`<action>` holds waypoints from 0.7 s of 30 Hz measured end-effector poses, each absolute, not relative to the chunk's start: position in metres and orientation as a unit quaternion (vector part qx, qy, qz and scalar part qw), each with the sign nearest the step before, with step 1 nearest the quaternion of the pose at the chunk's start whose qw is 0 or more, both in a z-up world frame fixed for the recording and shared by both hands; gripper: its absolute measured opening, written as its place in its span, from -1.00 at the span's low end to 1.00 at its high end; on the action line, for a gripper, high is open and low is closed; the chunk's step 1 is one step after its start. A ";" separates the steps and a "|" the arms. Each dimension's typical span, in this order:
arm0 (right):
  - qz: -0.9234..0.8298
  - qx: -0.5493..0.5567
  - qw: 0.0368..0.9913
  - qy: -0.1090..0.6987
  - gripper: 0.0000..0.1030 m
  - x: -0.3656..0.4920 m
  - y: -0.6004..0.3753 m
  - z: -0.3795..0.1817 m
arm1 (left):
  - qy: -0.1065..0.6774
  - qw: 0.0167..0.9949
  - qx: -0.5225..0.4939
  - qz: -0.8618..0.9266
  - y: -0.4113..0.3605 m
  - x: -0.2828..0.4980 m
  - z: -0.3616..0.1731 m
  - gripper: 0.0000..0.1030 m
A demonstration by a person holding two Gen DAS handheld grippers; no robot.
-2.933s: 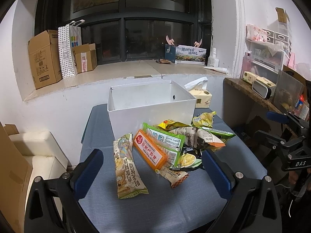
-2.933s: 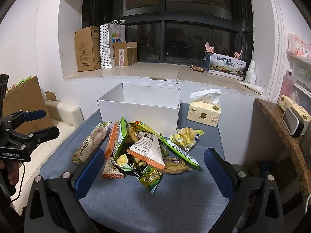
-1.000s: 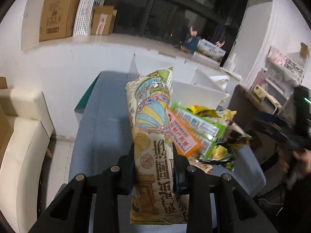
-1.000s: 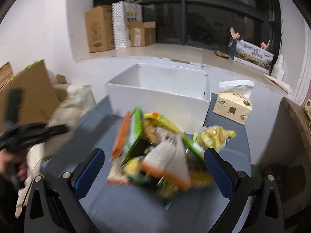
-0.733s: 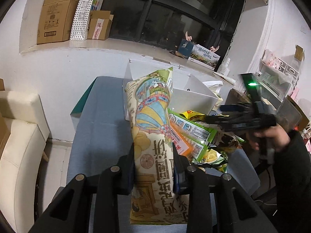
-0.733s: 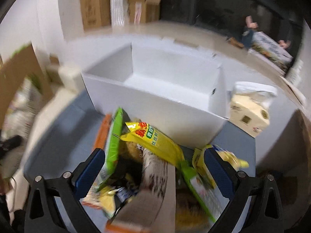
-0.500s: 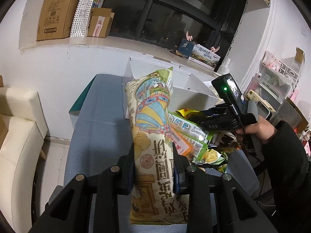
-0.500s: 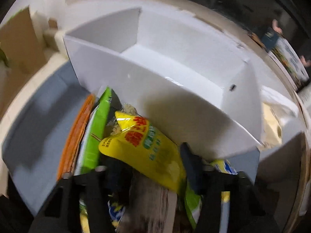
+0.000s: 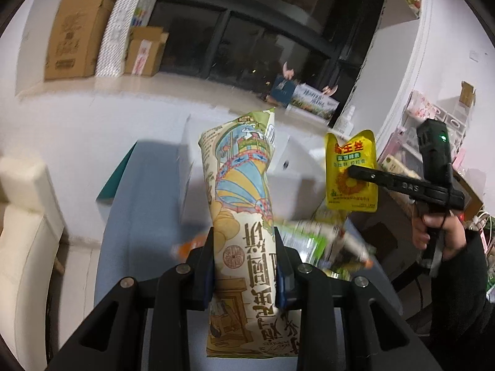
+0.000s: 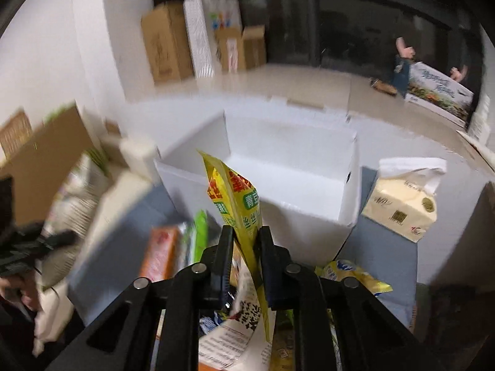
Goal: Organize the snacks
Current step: 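Drop the cream bread bag into the box with left gripper while right drops yellow pack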
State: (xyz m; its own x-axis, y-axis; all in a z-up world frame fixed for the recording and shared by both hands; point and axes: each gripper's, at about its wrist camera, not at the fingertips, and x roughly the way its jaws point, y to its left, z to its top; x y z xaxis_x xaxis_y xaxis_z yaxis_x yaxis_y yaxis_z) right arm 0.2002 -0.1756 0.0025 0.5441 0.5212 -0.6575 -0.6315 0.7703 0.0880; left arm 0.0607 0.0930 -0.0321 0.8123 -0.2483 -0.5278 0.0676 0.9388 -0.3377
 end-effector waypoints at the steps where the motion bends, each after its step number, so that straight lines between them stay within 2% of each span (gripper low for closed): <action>1: 0.329 -0.066 0.879 0.338 -0.66 0.207 -0.175 0.012 | 0.293 0.940 -0.150 -0.085 0.091 0.072 -0.026 -0.35; 6: 0.318 -0.015 0.884 0.341 -0.66 0.253 -0.165 0.034 | 0.291 0.945 -0.123 -0.083 0.077 0.153 0.012 -0.35; 12: 0.274 -0.006 0.875 0.399 -0.66 0.321 -0.142 0.007 | 0.313 0.944 -0.089 -0.049 0.066 0.255 0.014 -0.34; 14: 0.267 -0.002 0.874 0.407 -0.65 0.339 -0.140 -0.004 | 0.330 0.940 -0.081 -0.027 0.067 0.280 0.003 -0.21; 15: 0.263 -0.001 0.874 0.408 -0.56 0.345 -0.141 -0.006 | 0.343 0.937 -0.074 -0.006 0.069 0.291 -0.004 -0.07; 16: 0.258 0.002 0.873 0.414 0.08 0.351 -0.142 -0.010 | 0.360 0.931 -0.065 0.012 0.069 0.302 -0.011 0.38; 17: 0.249 0.008 0.872 0.421 0.53 0.354 -0.144 -0.012 | 0.366 0.929 -0.059 0.018 0.070 0.308 -0.017 0.80; 18: 0.248 0.018 0.875 0.415 1.00 0.353 -0.148 -0.012 | 0.365 0.929 -0.057 0.017 0.071 0.309 -0.020 0.93; 19: 0.256 0.026 0.877 0.405 1.00 0.348 -0.152 -0.009 | 0.361 0.931 -0.055 0.016 0.073 0.308 -0.023 1.00; 21: 0.269 0.032 0.879 0.392 1.00 0.340 -0.159 -0.004 | 0.358 0.932 -0.060 0.018 0.077 0.302 -0.025 1.00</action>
State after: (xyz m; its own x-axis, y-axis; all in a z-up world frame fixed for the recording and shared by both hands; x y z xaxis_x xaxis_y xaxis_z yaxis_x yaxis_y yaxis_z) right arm 0.3398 -0.1594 -0.0036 0.5478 0.4988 -0.6716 -0.4484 0.8528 0.2677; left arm 0.3025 0.0766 -0.0254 0.7428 -0.0087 -0.6695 -0.0769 0.9922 -0.0983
